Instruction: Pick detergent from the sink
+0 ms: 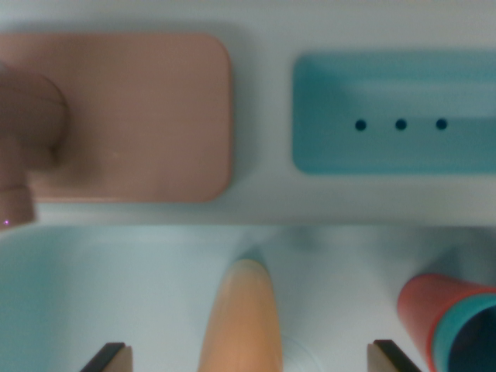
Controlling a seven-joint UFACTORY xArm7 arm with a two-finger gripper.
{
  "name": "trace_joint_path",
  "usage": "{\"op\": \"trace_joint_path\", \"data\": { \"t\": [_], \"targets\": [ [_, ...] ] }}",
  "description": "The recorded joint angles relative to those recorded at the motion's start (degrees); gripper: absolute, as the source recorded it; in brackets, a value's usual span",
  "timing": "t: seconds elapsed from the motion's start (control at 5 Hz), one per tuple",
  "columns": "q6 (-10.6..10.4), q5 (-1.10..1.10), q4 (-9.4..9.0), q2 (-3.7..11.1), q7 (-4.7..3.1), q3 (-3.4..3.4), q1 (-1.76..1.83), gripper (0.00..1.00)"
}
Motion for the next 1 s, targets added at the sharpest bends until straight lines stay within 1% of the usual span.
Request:
{"op": "trace_joint_path", "data": {
  "t": [0.2,0.4,0.6,0.8,1.0],
  "targets": [
    [-1.7,0.17,-1.2,0.67,-0.41,-0.12,-0.11,0.0],
    [-1.7,0.17,-1.2,0.67,-0.41,-0.12,-0.11,0.0],
    [-3.1,0.31,-2.21,1.24,-0.75,-0.23,-0.21,0.0],
    [-3.1,0.31,-2.21,1.24,-0.75,-0.23,-0.21,0.0],
    [-4.1,0.42,-2.97,1.66,-1.0,-0.31,-0.28,0.0]
  ]
}}
